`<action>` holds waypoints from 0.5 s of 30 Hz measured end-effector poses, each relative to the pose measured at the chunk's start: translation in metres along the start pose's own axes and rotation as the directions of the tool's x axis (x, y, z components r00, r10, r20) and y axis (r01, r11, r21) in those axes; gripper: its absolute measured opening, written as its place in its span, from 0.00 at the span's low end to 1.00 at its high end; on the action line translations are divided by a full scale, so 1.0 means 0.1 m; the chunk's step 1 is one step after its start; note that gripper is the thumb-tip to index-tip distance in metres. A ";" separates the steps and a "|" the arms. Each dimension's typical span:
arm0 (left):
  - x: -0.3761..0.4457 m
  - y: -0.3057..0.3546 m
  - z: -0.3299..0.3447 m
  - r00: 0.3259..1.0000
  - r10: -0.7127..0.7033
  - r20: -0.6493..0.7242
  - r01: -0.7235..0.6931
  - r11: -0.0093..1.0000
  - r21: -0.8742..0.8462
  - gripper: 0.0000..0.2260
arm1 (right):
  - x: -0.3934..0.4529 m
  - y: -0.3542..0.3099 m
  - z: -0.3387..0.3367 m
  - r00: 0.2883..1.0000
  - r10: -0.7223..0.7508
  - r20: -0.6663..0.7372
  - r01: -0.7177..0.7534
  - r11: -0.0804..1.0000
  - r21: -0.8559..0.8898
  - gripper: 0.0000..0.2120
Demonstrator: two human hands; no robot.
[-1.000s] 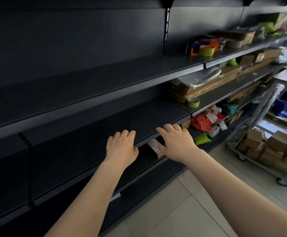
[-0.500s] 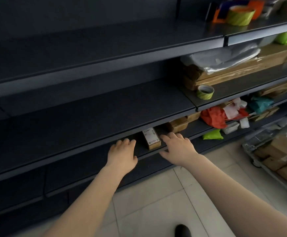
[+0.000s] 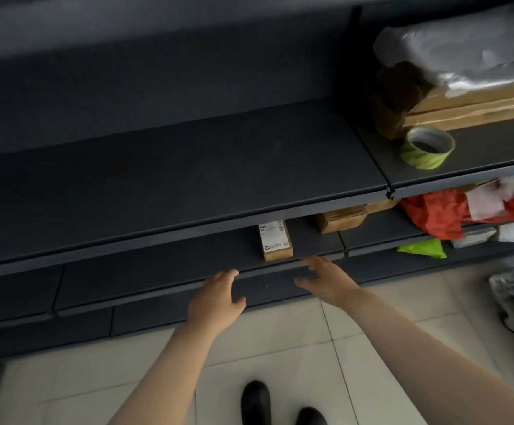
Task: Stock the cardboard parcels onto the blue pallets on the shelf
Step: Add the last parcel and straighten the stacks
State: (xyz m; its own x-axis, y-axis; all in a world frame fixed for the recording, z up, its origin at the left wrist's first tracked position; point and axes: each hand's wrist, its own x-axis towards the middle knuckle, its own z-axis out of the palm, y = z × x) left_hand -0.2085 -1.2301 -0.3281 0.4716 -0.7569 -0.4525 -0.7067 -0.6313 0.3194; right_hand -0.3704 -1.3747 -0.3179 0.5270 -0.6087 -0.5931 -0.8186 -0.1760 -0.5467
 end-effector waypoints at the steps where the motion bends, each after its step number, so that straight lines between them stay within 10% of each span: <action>1: 0.13 -0.03 0.10 1.000 -0.015 0.013 0.015 0.999 -0.039 0.25 | 0.17 0.05 0.06 1.000 0.007 -0.002 -0.007 0.999 0.035 0.27; 15: 2.14 -0.29 1.42 0.993 -0.101 -0.054 0.038 0.733 -0.679 0.25 | 2.25 0.75 0.86 0.943 0.038 -0.330 0.123 0.883 0.452 0.22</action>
State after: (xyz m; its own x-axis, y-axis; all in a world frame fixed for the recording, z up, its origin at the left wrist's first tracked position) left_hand -0.1620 -1.3498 -0.5529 0.5688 -0.6971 -0.4365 -0.1421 -0.6061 0.7826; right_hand -0.2940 -1.4580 -0.5432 0.3910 -0.8360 -0.3850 -0.5551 0.1195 -0.8232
